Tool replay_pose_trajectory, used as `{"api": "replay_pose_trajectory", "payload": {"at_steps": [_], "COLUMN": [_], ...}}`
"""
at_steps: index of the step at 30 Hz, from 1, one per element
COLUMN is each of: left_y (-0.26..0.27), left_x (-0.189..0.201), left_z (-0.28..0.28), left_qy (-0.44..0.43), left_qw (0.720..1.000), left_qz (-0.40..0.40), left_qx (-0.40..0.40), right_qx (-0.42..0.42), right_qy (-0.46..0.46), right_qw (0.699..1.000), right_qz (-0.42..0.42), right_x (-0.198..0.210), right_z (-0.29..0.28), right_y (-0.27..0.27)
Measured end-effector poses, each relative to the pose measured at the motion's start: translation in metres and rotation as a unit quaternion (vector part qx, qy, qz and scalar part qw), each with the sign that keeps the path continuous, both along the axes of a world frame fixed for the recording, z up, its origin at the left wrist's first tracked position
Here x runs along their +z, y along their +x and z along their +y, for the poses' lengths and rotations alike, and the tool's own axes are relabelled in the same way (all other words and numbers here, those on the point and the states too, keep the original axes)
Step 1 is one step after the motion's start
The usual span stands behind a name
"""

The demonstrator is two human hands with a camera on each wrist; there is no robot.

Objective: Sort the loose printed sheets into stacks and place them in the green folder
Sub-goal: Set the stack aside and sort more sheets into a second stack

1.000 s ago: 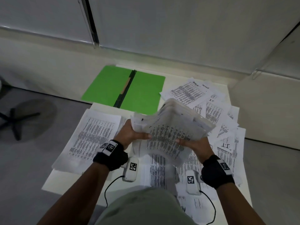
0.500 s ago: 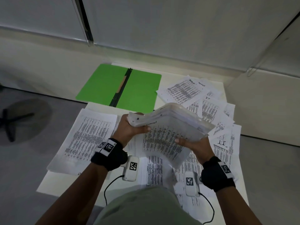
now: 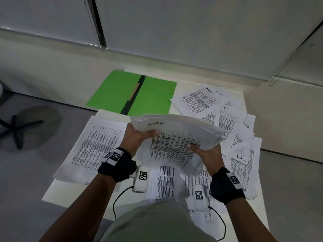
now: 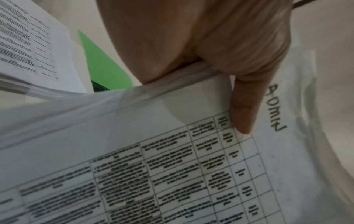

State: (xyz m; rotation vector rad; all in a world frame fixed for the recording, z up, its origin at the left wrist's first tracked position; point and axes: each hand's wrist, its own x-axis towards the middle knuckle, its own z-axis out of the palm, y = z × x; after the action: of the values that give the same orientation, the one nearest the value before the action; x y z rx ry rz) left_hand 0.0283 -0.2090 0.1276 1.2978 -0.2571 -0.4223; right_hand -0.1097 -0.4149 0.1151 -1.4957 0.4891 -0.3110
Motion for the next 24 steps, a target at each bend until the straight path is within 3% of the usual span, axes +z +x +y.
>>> {"api": "replay_pose_trajectory", "payload": {"at_steps": [4,11,18,21,24], "left_y": [-0.006,-0.011,-0.005,-0.002,0.007], "left_x": [0.010,-0.037,-0.010,0.004,-0.007], "left_z": [0.000,0.006,-0.003,-0.010,-0.002], "left_qy": [-0.045,0.095,0.066,0.027,0.063], "left_qw": [0.999,0.995,0.997,1.000,0.996], "left_qz": [-0.012,0.038,0.007,0.000,0.030], "left_qx": [-0.010,-0.002,-0.027,0.012,0.054], "right_qx": [-0.003,0.003,-0.015,-0.029,-0.014], "right_qy": [0.009,0.001,0.010,0.035,0.031], "right_qw": [1.000,0.997,1.000,0.999,0.999], "right_qz": [-0.018,0.074,0.012,0.004,0.002], "right_x": [0.005,-0.026,-0.002,0.000,-0.002], "right_z": [0.001,0.003,-0.001,0.003,0.003], "right_y": [-0.001,-0.007,0.011,0.013,0.011]}}
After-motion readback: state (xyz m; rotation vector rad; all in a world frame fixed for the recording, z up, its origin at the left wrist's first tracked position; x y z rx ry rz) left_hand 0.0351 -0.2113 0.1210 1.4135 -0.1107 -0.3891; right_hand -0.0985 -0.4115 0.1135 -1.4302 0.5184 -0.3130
